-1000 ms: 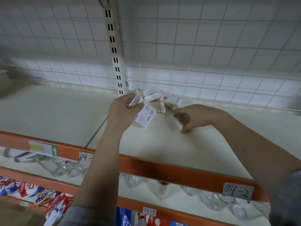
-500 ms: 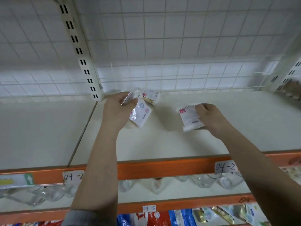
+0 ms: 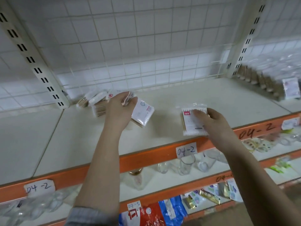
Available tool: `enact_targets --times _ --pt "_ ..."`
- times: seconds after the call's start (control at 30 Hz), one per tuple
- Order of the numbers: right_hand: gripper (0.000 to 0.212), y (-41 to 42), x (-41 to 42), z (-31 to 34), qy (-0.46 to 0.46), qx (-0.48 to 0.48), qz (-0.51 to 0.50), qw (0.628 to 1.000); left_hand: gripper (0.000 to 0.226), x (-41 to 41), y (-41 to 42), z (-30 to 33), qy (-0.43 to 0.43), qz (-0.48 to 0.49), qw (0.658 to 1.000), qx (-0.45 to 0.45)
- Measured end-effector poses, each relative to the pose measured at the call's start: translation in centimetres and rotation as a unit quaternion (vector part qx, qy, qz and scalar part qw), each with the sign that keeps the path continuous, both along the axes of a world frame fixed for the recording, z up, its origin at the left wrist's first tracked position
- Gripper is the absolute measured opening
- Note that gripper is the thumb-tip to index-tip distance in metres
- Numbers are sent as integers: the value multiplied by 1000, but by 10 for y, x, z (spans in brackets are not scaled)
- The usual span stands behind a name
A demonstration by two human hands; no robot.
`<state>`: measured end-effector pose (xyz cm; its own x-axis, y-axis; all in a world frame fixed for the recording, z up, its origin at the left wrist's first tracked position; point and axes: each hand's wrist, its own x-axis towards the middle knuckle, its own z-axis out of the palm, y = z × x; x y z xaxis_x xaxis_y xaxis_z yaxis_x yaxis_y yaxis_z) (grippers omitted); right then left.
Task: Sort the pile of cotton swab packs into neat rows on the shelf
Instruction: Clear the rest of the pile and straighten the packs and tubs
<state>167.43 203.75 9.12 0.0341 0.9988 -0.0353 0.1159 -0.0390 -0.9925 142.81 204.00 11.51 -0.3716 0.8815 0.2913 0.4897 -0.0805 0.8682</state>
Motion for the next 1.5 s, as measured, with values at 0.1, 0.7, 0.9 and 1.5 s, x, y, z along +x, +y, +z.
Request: enact_targets --times 0.1,0.7,0.9,1.5 --pt "34 -2 37 -4 -18 1 -33 999 18 35 0 3 6 20 1000 19" --pt "17 -42 338 -12 -9 16 -120 993 6 354 -1 3 -7 -68 996 61" --pt "18 -30 406 -21 28 28 -176 984 6 421 30 8 -4 -111 992 60" --pt "39 157 586 -8 -34 53 -220 973 17 608 217 34 -4 -165 981 104"
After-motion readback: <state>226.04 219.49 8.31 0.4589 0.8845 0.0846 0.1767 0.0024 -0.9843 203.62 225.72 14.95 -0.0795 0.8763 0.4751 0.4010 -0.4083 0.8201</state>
